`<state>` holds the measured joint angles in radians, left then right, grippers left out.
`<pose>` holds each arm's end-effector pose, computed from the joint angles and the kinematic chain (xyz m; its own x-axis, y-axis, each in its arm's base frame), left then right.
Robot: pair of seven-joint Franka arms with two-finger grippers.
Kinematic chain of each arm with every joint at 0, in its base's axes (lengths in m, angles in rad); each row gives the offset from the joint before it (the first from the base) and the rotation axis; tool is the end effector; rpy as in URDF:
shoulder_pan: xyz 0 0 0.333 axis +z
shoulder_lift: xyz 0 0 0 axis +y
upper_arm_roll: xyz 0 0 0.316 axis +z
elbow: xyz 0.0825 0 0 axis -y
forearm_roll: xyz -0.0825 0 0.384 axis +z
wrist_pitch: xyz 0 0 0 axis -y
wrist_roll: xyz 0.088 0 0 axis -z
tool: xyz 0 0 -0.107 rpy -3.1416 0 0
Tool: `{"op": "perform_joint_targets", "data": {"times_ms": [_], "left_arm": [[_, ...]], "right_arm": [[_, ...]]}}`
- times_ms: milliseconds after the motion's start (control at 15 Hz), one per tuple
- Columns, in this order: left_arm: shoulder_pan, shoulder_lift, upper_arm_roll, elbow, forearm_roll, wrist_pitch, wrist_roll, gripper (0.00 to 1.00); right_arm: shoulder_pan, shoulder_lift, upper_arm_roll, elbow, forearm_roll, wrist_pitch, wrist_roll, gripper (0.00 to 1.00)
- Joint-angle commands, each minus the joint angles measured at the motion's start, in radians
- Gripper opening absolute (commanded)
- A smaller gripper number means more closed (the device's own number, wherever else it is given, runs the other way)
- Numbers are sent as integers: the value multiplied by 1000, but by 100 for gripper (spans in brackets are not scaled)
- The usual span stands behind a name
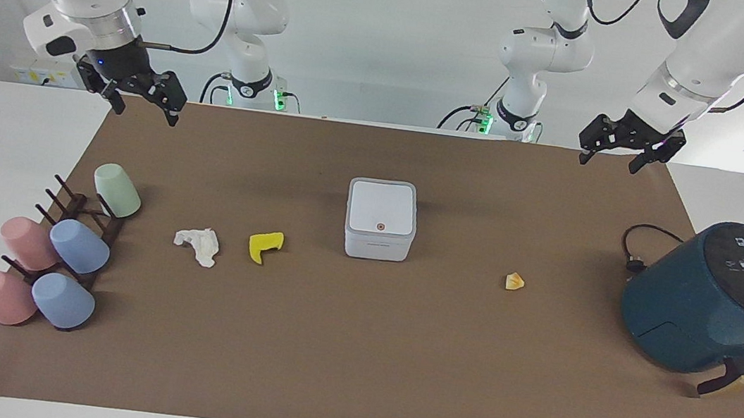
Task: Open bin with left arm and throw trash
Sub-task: 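Move the left gripper out toward the white bin lid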
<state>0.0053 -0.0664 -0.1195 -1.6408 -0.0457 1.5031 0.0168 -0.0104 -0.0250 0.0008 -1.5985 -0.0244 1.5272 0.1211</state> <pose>0.5217 -0.0672 0.6217 0.9886 -0.1326 -0.0710 -0.1301 -0.9907 0.0390 0.5417 -0.0079 0.6215 0.9904 -0.1313 -0.0430 -0.1301 -0.9910 0.0298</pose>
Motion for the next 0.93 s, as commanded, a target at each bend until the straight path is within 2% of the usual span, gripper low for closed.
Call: {"op": "perform_joint_targets", "data": {"times_ms": [0, 467, 533, 667, 733, 800, 867], "left_arm": [[-5, -15, 4, -8, -8, 2, 0, 100], [-5, -16, 4, -11, -9, 8, -15, 100], [-16, -15, 1, -13, -9, 44, -32, 100], [-108, 6, 1, -13, -9, 97, -108, 100], [-157, 34, 1, -5, -9, 112, -174, 94], [-222, 71, 1, 1, -13, 144, -237, 80], [-279, 107, 1, 10, -19, 178, -301, 57]], "right_arm": [[-3, -4, -2, 2, 15, -13, -35, 100], [-5, -3, -2, 3, 15, -9, -64, 100], [-5, -3, -2, 3, 15, -9, -63, 100], [-5, -4, -2, 2, 15, -10, -66, 100], [-5, -4, -1, 0, 15, -10, -70, 100], [-5, -4, -1, 0, 15, -10, -73, 100], [-5, -4, -1, 0, 15, -13, -74, 100]]}}
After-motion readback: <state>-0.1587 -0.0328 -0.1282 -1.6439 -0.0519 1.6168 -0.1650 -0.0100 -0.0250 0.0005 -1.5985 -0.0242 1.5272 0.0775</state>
